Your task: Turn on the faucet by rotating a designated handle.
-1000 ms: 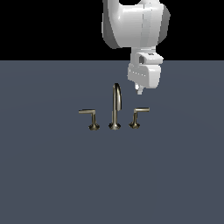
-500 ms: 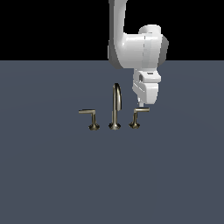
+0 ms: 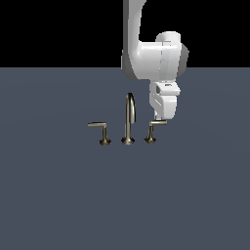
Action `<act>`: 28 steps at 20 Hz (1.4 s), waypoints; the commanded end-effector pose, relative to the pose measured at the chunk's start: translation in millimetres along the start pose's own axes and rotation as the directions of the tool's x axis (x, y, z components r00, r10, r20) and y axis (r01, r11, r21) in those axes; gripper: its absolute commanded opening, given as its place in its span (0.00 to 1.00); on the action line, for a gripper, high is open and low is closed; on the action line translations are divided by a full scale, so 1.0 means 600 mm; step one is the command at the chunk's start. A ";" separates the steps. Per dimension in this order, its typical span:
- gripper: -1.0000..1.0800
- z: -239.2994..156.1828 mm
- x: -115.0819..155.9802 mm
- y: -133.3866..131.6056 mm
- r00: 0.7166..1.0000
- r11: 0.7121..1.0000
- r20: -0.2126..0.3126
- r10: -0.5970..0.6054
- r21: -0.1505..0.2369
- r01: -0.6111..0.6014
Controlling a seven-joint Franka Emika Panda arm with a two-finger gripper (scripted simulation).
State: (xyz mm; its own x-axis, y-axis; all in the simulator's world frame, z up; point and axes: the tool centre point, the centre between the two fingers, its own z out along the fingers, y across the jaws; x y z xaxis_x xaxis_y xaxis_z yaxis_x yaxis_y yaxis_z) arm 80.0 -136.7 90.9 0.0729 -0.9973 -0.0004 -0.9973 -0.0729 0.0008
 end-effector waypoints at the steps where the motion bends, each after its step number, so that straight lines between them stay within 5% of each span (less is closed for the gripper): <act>1: 0.00 0.000 0.007 0.011 1.000 1.000 0.000 0.001 0.000 -0.001; 28: 0.00 0.000 0.011 0.125 1.000 1.000 0.000 0.002 0.001 -0.002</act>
State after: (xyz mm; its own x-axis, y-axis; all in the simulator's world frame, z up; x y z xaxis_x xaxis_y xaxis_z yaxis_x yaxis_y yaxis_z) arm 13.4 -149.4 90.9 0.0728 -0.9973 0.0034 -0.9973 -0.0728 -0.0104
